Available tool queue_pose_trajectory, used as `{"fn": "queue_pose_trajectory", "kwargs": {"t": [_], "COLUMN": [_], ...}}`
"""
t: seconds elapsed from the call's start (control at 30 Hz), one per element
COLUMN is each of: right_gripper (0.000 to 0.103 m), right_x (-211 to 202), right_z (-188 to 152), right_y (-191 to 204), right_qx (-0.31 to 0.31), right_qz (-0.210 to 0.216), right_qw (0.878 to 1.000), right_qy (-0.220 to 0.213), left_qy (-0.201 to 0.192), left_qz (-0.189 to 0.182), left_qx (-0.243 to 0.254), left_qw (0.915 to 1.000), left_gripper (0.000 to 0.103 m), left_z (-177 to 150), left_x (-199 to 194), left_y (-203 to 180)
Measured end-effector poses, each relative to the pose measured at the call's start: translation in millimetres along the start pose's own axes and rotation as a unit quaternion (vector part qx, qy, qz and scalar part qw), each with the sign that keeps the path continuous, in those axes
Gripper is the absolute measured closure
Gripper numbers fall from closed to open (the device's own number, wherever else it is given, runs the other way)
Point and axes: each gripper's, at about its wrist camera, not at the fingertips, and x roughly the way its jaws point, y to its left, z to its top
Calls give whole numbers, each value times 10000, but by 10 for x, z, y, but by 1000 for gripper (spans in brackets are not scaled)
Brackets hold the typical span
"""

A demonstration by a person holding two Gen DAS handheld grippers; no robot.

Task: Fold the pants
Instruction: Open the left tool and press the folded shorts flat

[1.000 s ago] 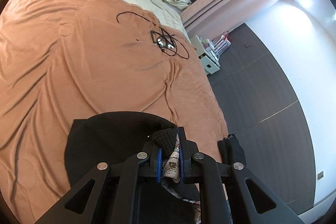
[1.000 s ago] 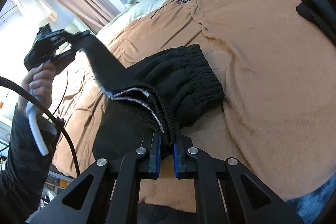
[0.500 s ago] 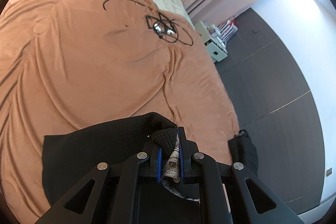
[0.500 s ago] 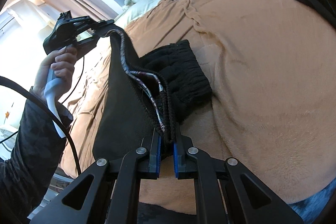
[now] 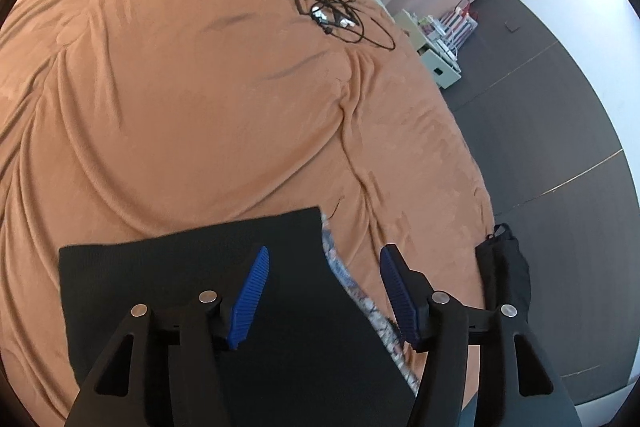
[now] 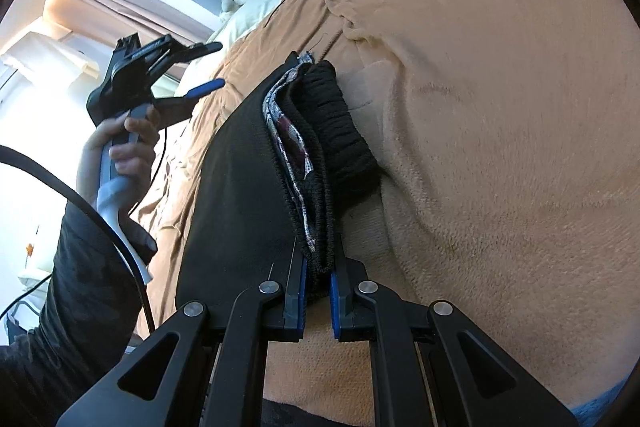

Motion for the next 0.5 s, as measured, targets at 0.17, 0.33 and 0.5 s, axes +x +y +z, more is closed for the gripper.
{"fn": "queue_pose_trajectory", "kwargs": {"t": [0.17, 0.33, 0.5], "right_gripper": [97, 98, 98], "right_x": [-75, -125, -174], "right_z": [-53, -132, -198], "right_y": [-13, -51, -67], "right_qx": [-19, 14, 67], "right_qz": [62, 15, -38], "right_qw": [9999, 9999, 9998], "right_qy": [-108, -146, -168], "left_qy": [1, 63, 77], "left_qz": [123, 162, 220], "left_qx": [18, -3, -67], "left_qw": [9999, 9998, 9997], "left_gripper": [43, 43, 43], "left_z": [-157, -348, -563], "left_x": [-144, -281, -441], "left_y": [109, 236, 377]}}
